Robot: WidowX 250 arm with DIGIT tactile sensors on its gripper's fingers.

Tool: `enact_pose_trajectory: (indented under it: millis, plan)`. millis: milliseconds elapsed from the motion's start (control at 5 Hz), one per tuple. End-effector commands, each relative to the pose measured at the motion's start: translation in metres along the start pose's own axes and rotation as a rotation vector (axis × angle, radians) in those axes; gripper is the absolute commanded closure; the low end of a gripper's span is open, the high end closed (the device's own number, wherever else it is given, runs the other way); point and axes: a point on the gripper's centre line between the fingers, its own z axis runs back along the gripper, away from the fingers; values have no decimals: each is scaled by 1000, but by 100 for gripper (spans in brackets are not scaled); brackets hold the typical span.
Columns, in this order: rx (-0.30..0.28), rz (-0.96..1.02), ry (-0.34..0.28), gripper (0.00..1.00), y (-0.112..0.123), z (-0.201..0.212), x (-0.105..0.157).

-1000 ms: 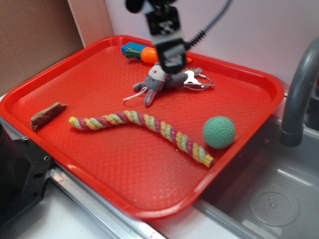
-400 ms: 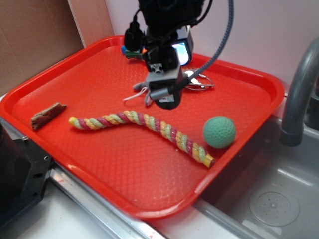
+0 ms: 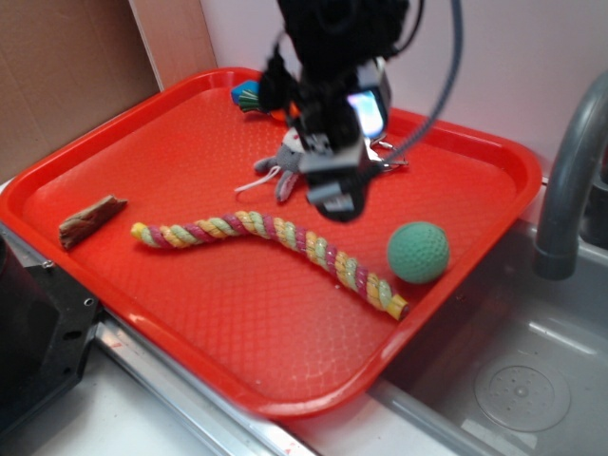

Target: Grab the green ball.

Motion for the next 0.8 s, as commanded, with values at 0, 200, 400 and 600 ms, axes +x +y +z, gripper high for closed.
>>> enact_pose_trajectory:
  millis: [0,200,400,600]
  plan:
    - [-32,-27,3,0,1,-26,19]
    - [-46,-4,13,0,13,-36,11]
    - [-71,-29,35,0,13,-42,15]
    - [-104,-45,64,0,8,-55,21]
